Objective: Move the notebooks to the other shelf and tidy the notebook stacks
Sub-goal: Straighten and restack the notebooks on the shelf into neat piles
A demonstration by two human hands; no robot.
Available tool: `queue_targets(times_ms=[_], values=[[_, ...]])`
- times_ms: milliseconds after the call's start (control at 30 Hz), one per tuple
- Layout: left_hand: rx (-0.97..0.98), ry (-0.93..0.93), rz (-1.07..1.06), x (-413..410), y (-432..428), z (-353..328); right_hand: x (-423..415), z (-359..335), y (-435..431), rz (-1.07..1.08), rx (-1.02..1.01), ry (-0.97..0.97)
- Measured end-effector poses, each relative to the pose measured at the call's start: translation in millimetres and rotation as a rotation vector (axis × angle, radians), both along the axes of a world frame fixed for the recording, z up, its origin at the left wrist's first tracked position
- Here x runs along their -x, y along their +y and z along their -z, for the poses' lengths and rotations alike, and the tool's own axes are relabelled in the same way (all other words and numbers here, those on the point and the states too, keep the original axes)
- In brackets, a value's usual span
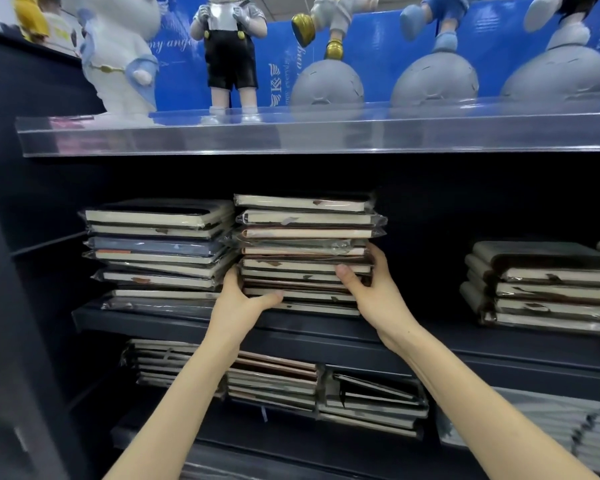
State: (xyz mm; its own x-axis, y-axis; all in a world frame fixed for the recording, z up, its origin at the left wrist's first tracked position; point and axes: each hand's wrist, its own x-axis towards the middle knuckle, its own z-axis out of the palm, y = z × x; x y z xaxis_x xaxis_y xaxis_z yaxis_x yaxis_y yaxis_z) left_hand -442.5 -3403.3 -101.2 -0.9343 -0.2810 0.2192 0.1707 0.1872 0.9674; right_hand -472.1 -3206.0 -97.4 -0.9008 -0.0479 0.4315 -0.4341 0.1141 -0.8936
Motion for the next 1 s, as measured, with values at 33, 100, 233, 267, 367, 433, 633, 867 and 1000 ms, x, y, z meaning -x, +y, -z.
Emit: queue_targets(times_ms=[33,100,233,267,367,433,633,867,1000], values=[[-0.047,-0.006,0.04,1.1,-1.5,-1.3,0.2,-0.5,0.0,-0.015,0.002,-0.012],[-0.112,0.001,0.08,3.1,-4.7,-2.5,0.4,-0.8,1.3,-0.047,0.005,-0.042],[-0.119,0.024,0.12,-0.5,-9.7,-0.1,2.0,1.6,7.2,-0.048,0.01,-0.046],[-0.097,0.027,0.146,-2.5,-11.3,0.5,1.1,1.3,8.8,-0.043,0.011,-0.042],[-0.055,0.012,0.208,-8.5,-15.8,2.2,-5.9,0.6,15.4,-0.031,0.02,-0.029],[-0.049,0.012,0.249,-11.9,-16.8,4.0,-15.0,1.7,20.3,-0.01,0.017,-0.024],[0.004,0.057,0.385,-28.4,5.1,9.3,-39.6,3.8,50.1,0.091,0.001,0.005],[0.06,0.055,0.392,-11.1,29.7,3.6,-27.3,0.8,75.1,0.132,-0.006,0.0],[0.09,0.085,0.356,-1.6,39.8,1.3,-18.2,1.9,76.5,0.145,0.019,-0.019]])
